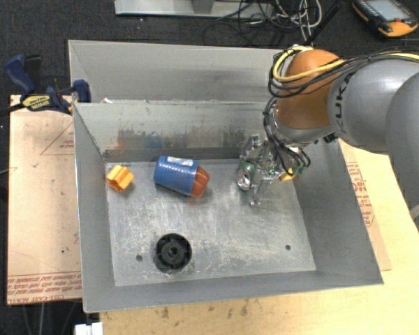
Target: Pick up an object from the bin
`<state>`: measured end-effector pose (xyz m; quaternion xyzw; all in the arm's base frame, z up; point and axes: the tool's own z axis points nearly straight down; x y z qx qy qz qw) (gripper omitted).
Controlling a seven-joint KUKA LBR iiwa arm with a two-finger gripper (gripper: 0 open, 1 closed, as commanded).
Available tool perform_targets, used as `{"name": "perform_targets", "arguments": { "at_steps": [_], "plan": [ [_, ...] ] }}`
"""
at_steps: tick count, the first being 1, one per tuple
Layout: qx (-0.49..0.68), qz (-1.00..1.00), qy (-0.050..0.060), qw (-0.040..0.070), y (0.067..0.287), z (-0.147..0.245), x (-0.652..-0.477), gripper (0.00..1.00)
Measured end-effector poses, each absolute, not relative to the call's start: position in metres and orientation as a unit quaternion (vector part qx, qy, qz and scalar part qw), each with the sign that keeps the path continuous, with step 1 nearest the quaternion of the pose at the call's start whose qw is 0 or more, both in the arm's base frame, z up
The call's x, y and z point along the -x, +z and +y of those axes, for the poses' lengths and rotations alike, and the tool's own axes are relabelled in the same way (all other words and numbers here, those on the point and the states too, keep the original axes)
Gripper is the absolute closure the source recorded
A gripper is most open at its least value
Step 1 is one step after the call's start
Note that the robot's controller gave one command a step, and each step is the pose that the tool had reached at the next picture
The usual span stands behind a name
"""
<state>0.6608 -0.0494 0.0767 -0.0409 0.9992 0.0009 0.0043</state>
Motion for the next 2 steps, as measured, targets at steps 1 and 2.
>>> {"name": "perform_targets", "arguments": {
  "at_steps": [1,2],
  "plan": [
    [0.041,0.999,0.001,0.004,0.077,-0.049,-0.661,1.00],
    [0.064,0.998,0.000,0.004,0.239,-0.053,-0.650,1.00]
  ]
}}
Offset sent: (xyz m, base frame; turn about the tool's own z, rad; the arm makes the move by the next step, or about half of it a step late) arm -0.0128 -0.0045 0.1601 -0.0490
